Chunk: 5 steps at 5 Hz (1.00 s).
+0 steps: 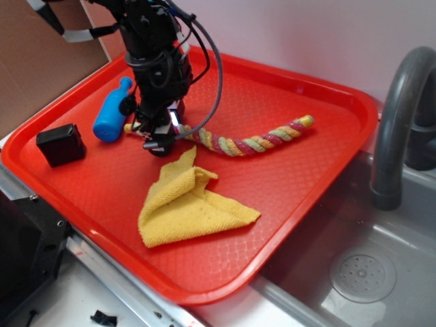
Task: Grab the multicolored rope.
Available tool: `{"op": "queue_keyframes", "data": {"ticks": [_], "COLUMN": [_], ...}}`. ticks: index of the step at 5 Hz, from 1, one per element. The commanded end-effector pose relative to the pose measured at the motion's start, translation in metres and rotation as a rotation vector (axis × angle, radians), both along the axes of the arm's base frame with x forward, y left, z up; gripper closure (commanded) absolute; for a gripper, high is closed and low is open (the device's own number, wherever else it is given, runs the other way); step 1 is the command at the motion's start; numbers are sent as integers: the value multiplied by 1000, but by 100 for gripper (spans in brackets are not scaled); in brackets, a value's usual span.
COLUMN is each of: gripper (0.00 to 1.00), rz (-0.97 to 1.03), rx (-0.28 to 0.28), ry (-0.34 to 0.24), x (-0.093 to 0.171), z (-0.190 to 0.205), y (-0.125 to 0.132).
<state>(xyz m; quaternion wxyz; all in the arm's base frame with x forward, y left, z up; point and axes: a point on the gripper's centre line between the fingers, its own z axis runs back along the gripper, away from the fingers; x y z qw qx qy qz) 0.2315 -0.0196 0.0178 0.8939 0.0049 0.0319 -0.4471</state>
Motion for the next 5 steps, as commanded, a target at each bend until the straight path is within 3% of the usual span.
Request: {"op": "queue_keyframes", "data": {"ticks": [1, 2, 3, 4, 5], "gripper": [100, 100, 100, 100, 100], "rz": [434, 687, 943, 1079, 1110], "rx": [51, 12, -67, -52, -35], "ry": [-142, -148, -126, -164, -93], "x": [-6, -13, -23, -33, -31], "z": [96, 142, 176, 205, 203], "y": [-22, -26, -32, -40, -36]}}
